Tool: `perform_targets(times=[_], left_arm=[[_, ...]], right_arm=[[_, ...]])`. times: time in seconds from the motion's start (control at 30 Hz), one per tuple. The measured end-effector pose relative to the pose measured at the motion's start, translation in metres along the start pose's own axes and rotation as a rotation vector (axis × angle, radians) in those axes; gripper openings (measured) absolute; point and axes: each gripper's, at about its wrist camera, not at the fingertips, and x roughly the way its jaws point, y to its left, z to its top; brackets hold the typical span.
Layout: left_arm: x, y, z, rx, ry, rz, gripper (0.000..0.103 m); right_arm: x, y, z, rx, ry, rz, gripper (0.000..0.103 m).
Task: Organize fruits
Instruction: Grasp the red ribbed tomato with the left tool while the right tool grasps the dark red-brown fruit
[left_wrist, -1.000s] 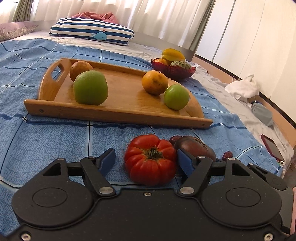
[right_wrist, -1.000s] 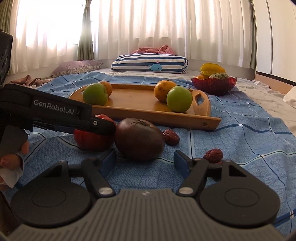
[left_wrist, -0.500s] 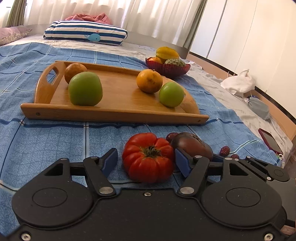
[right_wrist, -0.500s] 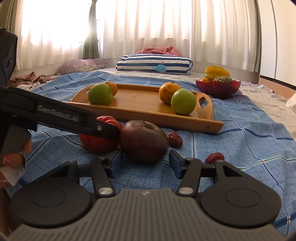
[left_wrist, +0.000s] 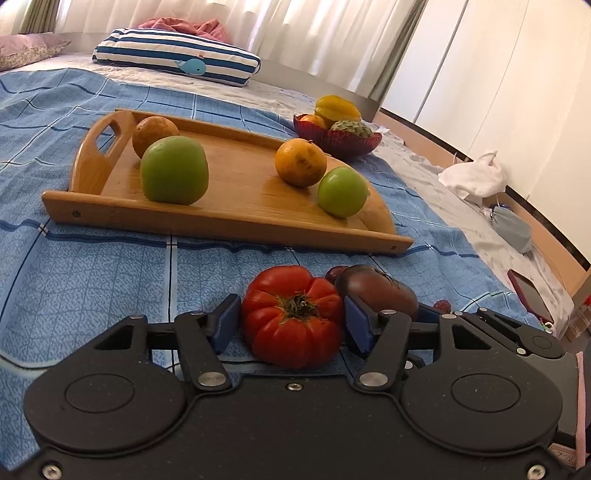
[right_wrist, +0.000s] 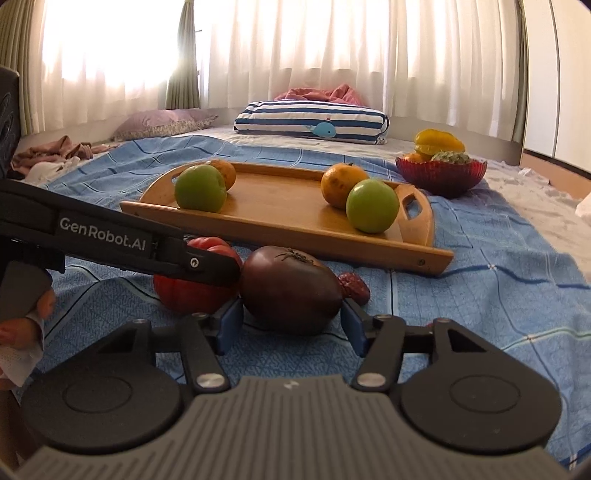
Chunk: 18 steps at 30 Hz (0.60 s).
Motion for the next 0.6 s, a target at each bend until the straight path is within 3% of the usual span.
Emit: perform_targets(times=[0.27,0.6], left_arm=[[-0.004,0.003,0.000,-0.006,-0.002,-0.003,0.059],[0.005,-0.010,-0.005,0.050,-0.001,0.032,0.060]], right_arm=[[-0.010,-0.006,-0.003,0.079,-0.037,-0.002,0.059],[-0.031,-0.014,0.002,0.054,-0.082,-0.061,0.057]])
